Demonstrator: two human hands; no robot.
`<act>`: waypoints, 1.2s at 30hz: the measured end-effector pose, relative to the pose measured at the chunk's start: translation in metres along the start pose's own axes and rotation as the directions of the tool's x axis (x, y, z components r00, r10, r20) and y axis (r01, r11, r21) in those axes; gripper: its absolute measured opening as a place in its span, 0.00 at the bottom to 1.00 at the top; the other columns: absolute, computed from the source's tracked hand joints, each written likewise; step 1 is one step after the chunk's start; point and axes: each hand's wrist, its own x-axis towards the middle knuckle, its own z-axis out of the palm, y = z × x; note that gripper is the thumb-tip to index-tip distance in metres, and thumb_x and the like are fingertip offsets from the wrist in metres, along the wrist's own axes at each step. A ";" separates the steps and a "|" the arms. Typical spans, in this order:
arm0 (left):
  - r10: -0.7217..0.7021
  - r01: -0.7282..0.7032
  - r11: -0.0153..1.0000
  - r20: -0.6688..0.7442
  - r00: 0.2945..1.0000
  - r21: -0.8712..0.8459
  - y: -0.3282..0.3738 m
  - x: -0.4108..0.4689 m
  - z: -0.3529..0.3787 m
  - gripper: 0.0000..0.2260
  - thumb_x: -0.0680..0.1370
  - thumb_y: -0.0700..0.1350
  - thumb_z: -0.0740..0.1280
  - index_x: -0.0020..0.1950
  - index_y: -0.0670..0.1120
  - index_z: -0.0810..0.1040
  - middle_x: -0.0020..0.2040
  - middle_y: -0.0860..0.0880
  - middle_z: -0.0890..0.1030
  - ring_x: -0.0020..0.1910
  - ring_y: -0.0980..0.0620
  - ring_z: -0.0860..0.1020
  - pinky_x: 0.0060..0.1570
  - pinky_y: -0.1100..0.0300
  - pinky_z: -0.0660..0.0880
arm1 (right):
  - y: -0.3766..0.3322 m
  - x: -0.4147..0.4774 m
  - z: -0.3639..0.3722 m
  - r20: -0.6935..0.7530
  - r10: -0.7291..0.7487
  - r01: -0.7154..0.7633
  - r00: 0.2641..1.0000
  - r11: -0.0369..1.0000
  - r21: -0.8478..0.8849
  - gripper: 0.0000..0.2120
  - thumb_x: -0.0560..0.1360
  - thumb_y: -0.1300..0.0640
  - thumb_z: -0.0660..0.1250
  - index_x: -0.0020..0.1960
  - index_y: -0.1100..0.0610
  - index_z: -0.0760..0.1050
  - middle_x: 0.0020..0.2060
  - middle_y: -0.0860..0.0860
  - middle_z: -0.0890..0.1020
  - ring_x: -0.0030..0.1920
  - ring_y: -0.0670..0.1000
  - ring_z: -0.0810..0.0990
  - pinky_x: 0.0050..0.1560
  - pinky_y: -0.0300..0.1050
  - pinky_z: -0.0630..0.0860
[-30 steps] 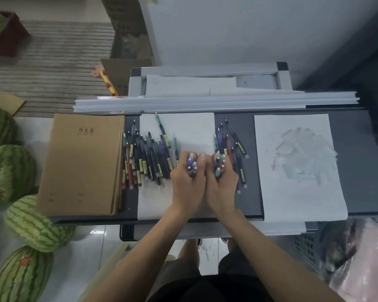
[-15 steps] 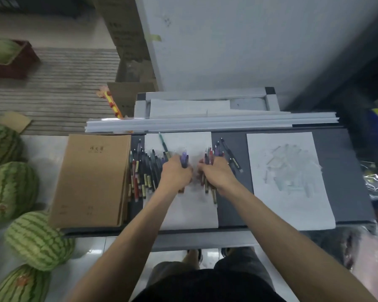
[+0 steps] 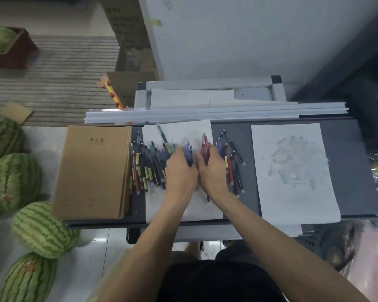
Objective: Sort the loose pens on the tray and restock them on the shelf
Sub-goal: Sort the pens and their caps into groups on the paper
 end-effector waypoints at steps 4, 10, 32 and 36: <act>-0.012 0.012 1.000 -0.011 1.000 0.005 -0.006 -0.002 -0.002 0.21 0.78 0.40 0.72 0.70 0.48 0.73 0.57 0.48 0.81 0.56 0.44 0.82 0.57 0.44 0.81 | 0.007 -0.008 0.005 0.051 -0.070 0.072 0.996 0.997 -0.042 0.21 0.84 0.55 0.64 0.76 0.53 0.69 0.65 0.49 0.80 0.65 0.47 0.78 0.67 0.43 0.74; 0.027 -0.026 0.997 -0.020 0.999 0.075 -0.013 -0.004 -0.005 0.26 0.78 0.40 0.73 0.75 0.48 0.72 0.61 0.48 0.80 0.60 0.44 0.80 0.61 0.44 0.79 | 0.008 -0.014 0.010 0.003 -0.134 0.133 0.991 0.980 -0.149 0.24 0.86 0.54 0.61 0.80 0.56 0.63 0.70 0.52 0.73 0.73 0.49 0.67 0.74 0.41 0.65; 0.422 -0.451 0.885 0.208 0.883 0.120 -0.046 -0.054 -0.025 0.20 0.80 0.42 0.72 0.71 0.49 0.77 0.61 0.54 0.77 0.56 0.55 0.75 0.61 0.58 0.74 | 0.009 -0.060 -0.073 0.124 -0.038 0.082 0.992 0.924 -0.373 0.10 0.82 0.46 0.66 0.60 0.50 0.77 0.47 0.44 0.81 0.45 0.42 0.79 0.49 0.43 0.79; 0.484 -0.535 0.827 0.265 0.834 0.172 -0.048 -0.056 -0.014 0.22 0.78 0.40 0.73 0.71 0.50 0.76 0.66 0.52 0.75 0.67 0.53 0.70 0.68 0.58 0.69 | 0.016 -0.078 -0.074 0.263 0.090 0.070 0.960 0.838 -0.542 0.17 0.80 0.40 0.66 0.58 0.52 0.75 0.47 0.47 0.81 0.44 0.48 0.80 0.46 0.47 0.78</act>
